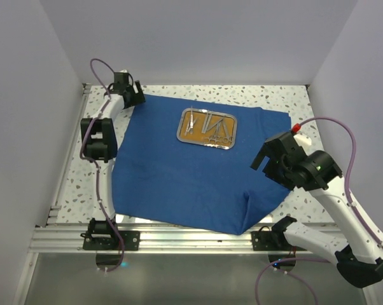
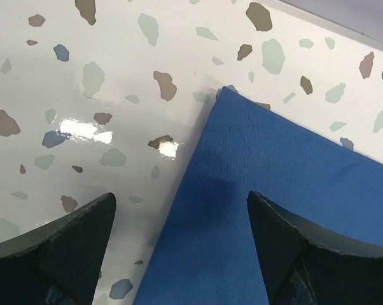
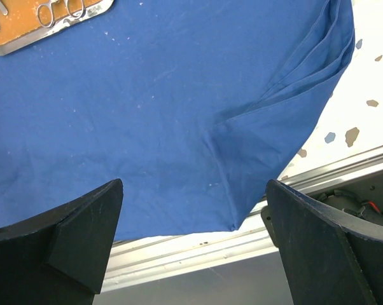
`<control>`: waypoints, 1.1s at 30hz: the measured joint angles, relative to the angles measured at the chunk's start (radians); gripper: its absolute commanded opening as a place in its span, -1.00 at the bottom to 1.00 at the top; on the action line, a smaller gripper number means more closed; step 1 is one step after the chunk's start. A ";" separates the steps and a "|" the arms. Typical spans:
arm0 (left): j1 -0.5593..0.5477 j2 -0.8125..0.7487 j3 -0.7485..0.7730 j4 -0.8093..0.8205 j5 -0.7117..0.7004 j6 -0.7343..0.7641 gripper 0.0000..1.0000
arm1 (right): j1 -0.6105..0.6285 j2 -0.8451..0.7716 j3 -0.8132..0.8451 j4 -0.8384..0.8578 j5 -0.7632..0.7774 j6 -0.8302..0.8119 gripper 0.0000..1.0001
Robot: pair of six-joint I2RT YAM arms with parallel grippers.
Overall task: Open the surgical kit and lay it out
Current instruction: Smooth out the surgical kit at the center of the board.
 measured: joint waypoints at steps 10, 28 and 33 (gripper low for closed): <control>-0.080 0.045 0.048 0.000 -0.048 0.089 0.44 | 0.000 -0.006 -0.018 0.000 0.001 0.005 0.97; -0.069 0.076 0.129 -0.106 -0.106 0.033 -1.00 | 0.000 0.026 -0.056 0.000 0.000 -0.045 0.97; 0.012 0.076 0.137 -0.129 -0.102 -0.030 -1.00 | 0.000 0.174 -0.055 0.013 -0.005 -0.124 0.97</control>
